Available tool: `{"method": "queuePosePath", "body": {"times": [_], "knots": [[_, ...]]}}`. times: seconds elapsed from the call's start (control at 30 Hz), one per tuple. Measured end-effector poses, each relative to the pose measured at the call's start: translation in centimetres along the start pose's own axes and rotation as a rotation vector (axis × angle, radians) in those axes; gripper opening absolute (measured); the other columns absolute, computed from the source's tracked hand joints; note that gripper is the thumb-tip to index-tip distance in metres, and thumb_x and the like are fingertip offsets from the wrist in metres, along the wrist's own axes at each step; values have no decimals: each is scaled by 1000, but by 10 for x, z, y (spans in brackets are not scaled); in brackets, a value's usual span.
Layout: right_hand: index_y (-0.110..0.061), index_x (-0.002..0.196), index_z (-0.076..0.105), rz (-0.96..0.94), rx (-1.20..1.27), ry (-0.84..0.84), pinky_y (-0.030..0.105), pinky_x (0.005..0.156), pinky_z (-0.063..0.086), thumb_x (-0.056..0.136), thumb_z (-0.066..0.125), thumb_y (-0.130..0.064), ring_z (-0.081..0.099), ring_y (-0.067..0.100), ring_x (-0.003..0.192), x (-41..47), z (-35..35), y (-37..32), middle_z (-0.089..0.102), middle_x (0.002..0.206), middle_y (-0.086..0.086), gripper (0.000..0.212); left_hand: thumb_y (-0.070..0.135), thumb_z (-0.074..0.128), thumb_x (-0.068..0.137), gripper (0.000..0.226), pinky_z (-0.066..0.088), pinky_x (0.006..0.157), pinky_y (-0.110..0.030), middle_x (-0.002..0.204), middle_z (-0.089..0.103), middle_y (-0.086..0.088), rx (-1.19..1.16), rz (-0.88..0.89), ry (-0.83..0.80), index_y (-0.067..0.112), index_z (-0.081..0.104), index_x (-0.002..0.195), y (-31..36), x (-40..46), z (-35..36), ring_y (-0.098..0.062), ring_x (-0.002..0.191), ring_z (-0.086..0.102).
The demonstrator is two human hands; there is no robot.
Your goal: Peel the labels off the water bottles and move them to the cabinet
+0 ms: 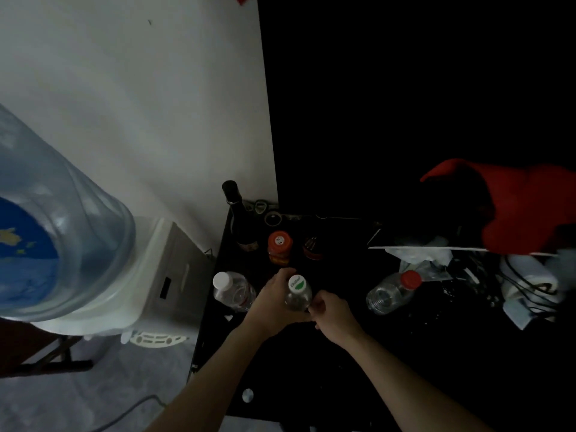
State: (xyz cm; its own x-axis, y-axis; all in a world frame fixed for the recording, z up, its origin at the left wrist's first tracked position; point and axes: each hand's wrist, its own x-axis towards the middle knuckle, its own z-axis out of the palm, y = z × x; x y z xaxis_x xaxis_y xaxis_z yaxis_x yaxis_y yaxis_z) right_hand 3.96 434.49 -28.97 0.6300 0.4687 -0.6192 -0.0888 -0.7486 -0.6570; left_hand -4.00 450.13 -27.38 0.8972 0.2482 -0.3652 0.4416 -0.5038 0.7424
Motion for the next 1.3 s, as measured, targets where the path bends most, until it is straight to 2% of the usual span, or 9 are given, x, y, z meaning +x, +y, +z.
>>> {"method": "queuePosePath", "body": {"times": [0.1,0.3,0.4,0.53,0.7,0.87,0.97,1.17,1.3], "knots": [[-22,81,61,-52,14,13,46,80,59,93,56,-22,71,23,79,-16,-15,-5,72,84,4,13,31,92,64,107,41,113,-42,147,45,-3,115,-21,32,20,31,152,12,-21,-17,-20,136,45],[-24,80,59,-185,-61,44,43,77,58,94,59,-24,71,24,79,-48,-65,-34,71,85,4,14,28,71,87,39,49,94,-30,122,61,1,406,-79,129,21,63,125,48,-60,-72,-21,114,63],[-26,78,56,-281,-100,150,39,76,56,96,58,-24,68,19,78,-70,-89,-52,68,83,1,18,23,67,89,26,54,91,-36,117,63,2,419,9,252,22,66,115,93,-63,-92,-23,108,65],[-19,86,60,-355,-171,193,43,80,55,97,58,-21,68,26,85,-111,-136,-79,69,90,8,11,29,65,91,37,51,98,-43,131,56,-4,586,131,215,21,61,127,166,-44,-99,-28,124,57],[-11,95,65,-406,-253,445,45,80,53,96,60,-16,66,31,88,-171,-214,-90,71,98,14,8,36,62,97,45,47,101,-47,141,45,-7,785,261,131,22,52,139,241,-31,-97,-32,133,44],[-16,100,61,-270,-355,710,40,79,55,96,62,-25,65,31,92,-225,-256,-72,66,97,10,9,47,62,95,65,43,107,-49,151,40,-9,930,242,157,21,41,151,294,-42,-61,-34,138,41],[-12,107,59,-161,-411,849,40,74,53,96,61,-28,65,33,89,-256,-263,-51,64,95,10,19,48,62,94,66,44,107,-48,152,40,-8,964,335,160,22,41,151,325,-50,-31,-33,138,42],[-9,116,55,169,-376,703,42,82,52,96,60,-32,61,35,105,-327,-273,15,59,106,12,31,51,62,91,65,42,107,-47,151,41,-6,964,473,-10,23,46,147,370,-67,30,-31,140,40],[-9,132,51,321,-324,735,41,89,49,97,58,-39,56,36,116,-384,-272,71,56,126,15,46,51,61,94,64,43,103,-46,149,42,-7,1010,597,-150,21,45,148,404,-88,80,-33,136,44]]}}
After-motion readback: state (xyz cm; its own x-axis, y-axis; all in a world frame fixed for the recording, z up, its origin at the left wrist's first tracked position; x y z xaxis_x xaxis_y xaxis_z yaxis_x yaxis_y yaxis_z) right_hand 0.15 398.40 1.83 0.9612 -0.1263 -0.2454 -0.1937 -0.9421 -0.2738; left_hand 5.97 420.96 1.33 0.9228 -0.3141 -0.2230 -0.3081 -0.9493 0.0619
